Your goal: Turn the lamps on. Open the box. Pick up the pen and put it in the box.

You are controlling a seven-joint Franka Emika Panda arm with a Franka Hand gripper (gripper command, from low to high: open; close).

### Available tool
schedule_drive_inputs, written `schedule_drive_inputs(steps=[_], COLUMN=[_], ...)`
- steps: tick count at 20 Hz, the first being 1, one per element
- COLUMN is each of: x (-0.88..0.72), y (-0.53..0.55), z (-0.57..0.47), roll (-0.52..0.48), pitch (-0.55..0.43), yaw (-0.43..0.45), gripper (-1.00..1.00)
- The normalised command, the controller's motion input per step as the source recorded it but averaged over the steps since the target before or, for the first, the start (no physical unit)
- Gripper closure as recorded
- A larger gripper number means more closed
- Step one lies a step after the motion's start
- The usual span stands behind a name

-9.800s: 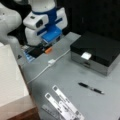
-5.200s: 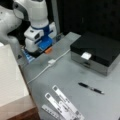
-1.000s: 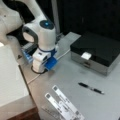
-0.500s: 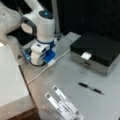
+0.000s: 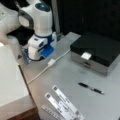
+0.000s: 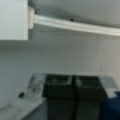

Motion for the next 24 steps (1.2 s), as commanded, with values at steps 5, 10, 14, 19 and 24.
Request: schedule_drive_inputs(steps=[5, 10, 14, 19, 24], x=[-0.22, -0.06, 0.06, 0.19, 0.35], y=[0.05, 0.05, 0.03, 0.03, 0.05], z=[0.17, 0.20, 0.23, 0.23, 0.28], roll=[0.214, 0.161, 0.129, 0.138, 0.154], pitch=[-0.100, -0.025, 0.054, 0.119, 0.195], yaw=[-0.046, -0.040, -0.051, -0.085, -0.126], gripper=[-1.00, -1.00, -1.00, -1.00, -1.00])
